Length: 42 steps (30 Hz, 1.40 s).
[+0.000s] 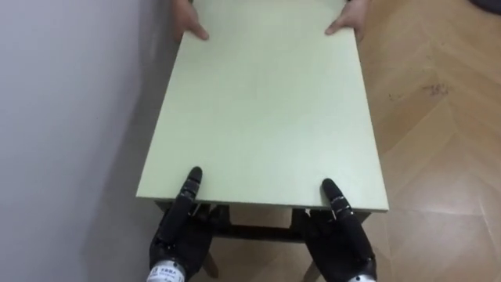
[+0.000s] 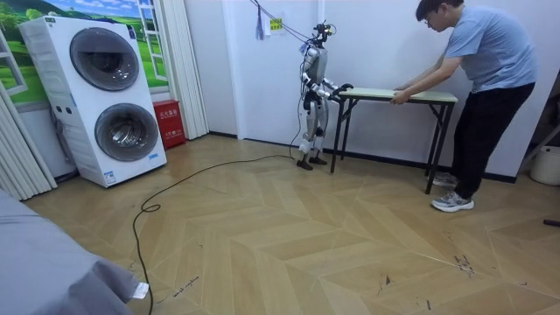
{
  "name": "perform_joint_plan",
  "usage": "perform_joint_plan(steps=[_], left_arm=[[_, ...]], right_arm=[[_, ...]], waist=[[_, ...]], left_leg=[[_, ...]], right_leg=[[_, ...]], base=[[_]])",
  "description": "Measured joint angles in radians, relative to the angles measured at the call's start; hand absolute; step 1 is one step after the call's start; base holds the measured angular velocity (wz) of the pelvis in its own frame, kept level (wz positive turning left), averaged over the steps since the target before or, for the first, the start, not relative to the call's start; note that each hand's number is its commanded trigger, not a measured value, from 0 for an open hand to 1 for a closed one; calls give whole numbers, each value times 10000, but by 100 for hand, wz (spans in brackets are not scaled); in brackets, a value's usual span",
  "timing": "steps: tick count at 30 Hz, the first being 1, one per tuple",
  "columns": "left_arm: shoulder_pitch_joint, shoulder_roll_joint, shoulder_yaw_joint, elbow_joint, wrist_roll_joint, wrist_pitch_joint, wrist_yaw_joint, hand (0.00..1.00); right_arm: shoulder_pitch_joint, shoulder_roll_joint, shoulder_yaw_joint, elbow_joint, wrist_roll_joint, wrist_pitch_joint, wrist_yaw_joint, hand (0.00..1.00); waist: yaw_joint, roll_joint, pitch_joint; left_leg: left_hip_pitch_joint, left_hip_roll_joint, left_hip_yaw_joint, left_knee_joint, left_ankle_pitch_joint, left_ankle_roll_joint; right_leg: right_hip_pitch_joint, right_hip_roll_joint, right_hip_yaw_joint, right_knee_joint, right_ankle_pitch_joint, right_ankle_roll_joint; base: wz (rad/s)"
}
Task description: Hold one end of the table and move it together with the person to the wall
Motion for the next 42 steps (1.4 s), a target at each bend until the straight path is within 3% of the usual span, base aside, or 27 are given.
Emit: perform_joint_plan(steps=[5,10,18,27,36,37,38,39,41,42], left_arm=[[82,52,-101,-1,16,0,1,100],[164,85,-101,1,123,-1,2,100],[136,149,-131,-3,221,2,-5,100],[173,230,-353,74,316,0,-4,100],[336,325,-429,583,438,-67,-280,100],[335,325,-427,639,438,-78,-306,100],[334,324,-428,687,438,-98,-349,100],[308,322,-430,842,438,-129,-483,94],[301,323,-435,925,440,-130,-536,42],[287,323,-432,975,441,-140,-596,36]], right_arm=[[122,7,12,2,-13,9,2,100],[205,0,-5,36,-20,11,1,100],[270,-11,1,66,93,30,-19,100],[273,-20,-6,220,142,26,-141,100],[339,-22,-6,697,-129,24,-41,100],[340,-6,-11,732,-166,24,-41,90],[338,-2,-11,761,-172,24,-29,21],[339,0,-12,852,-174,18,24,0],[340,0,-12,927,-186,15,52,0],[340,-2,-15,949,-221,13,81,0]], waist=[[4,-19,12],[26,-16,12],[-317,-84,54],[-370,-234,79],[-387,-204,55],[-387,-200,42],[-390,-200,40],[-392,-202,40],[-394,-210,1],[-394,-211,1]], left_leg=[[184,19,234,-174,-2,2],[246,169,956,-277,-69,104],[153,38,674,-238,-94,203],[243,-27,700,-216,-78,230],[285,-25,676,-226,-70,241],[308,-29,677,-231,-69,242],[337,-32,677,-241,-70,242],[421,-44,673,-264,-70,243],[463,-50,659,-269,-78,251],[461,-52,657,-269,-78,251]], right_leg=[[129,2,-8,-39,1,2],[121,18,-41,46,-2,8],[112,-5,175,174,-71,123],[405,52,118,-177,-70,122],[457,70,134,-201,-69,120],[475,66,136,-194,-69,120],[498,65,136,-193,-69,121],[577,59,134,-194,-69,121],[609,58,136,-194,-69,121],[609,58,134,-195,-69,121]], base=[[1],[0],[14],[3],[0],[0],[0],[0],[0],[0]])
